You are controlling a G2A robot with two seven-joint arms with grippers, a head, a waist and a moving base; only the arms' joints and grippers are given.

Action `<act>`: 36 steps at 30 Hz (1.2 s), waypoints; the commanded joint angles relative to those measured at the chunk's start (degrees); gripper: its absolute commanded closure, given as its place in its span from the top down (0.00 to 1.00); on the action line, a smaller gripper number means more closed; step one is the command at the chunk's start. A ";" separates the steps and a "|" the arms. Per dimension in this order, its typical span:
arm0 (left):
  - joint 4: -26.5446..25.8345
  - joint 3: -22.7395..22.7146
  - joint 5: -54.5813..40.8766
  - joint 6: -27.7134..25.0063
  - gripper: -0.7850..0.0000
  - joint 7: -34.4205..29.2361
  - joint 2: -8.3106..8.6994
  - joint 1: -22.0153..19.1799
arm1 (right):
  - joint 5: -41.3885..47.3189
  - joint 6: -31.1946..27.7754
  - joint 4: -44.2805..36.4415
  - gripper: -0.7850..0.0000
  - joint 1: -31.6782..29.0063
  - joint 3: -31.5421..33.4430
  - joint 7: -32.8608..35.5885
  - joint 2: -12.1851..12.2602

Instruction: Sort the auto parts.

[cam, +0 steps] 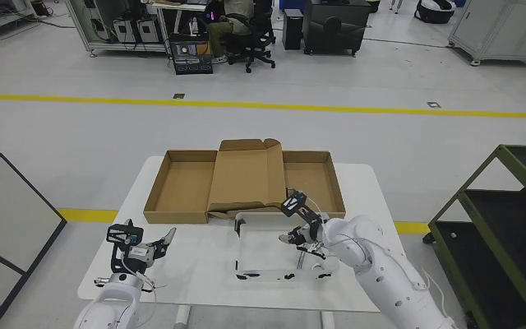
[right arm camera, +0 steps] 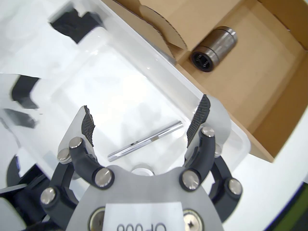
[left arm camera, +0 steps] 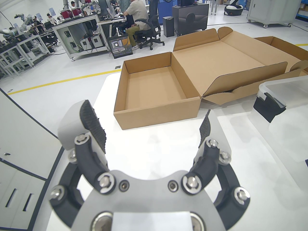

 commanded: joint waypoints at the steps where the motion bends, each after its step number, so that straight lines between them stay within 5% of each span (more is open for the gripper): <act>1: 0.00 0.00 0.00 0.00 1.00 0.00 0.00 0.00 | -0.94 0.10 -0.08 1.00 -0.21 0.03 0.33 0.04; 8: 0.00 0.00 0.00 0.00 1.00 0.00 0.00 0.00 | 0.38 -0.60 -2.00 1.00 -2.00 0.15 0.23 0.10; 16: 0.00 0.00 0.00 0.00 1.00 0.00 0.00 0.00 | 24.91 -4.44 -5.32 1.00 -3.91 7.35 6.79 0.74; 28: 0.00 0.00 0.00 0.00 1.00 0.00 0.00 0.00 | 26.16 -4.76 -6.64 1.00 -4.69 8.92 6.18 1.10; 36: 0.00 0.00 0.00 0.00 1.00 0.00 0.00 0.00 | 37.64 6.00 -9.84 1.00 -8.53 14.47 12.26 2.06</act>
